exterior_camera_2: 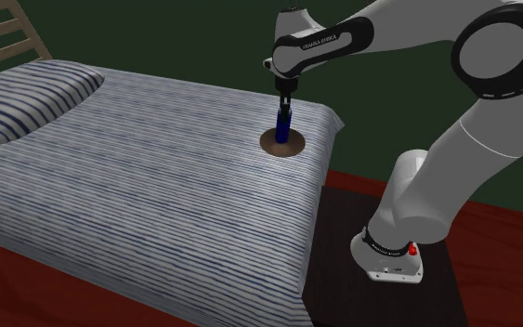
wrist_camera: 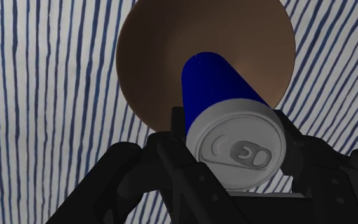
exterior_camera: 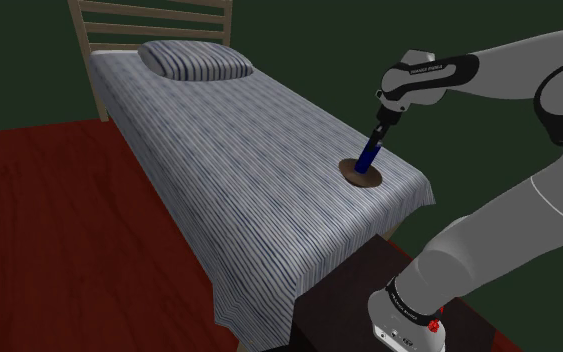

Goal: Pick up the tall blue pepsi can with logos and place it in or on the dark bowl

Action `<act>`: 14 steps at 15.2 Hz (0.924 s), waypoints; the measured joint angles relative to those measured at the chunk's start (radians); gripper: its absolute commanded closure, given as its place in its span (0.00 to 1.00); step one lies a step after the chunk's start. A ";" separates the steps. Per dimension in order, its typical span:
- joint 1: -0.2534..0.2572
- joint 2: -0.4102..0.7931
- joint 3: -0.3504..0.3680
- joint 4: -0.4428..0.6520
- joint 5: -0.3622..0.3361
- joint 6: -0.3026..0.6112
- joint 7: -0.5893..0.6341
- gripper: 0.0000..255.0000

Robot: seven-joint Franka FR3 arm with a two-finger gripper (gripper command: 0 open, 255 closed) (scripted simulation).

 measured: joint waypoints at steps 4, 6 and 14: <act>0.000 0.000 0.000 0.000 0.000 0.000 0.000 0.00; 0.000 0.000 0.000 0.000 0.000 0.000 0.000 0.00; 0.000 -0.038 0.014 0.093 -0.010 -0.126 0.009 0.00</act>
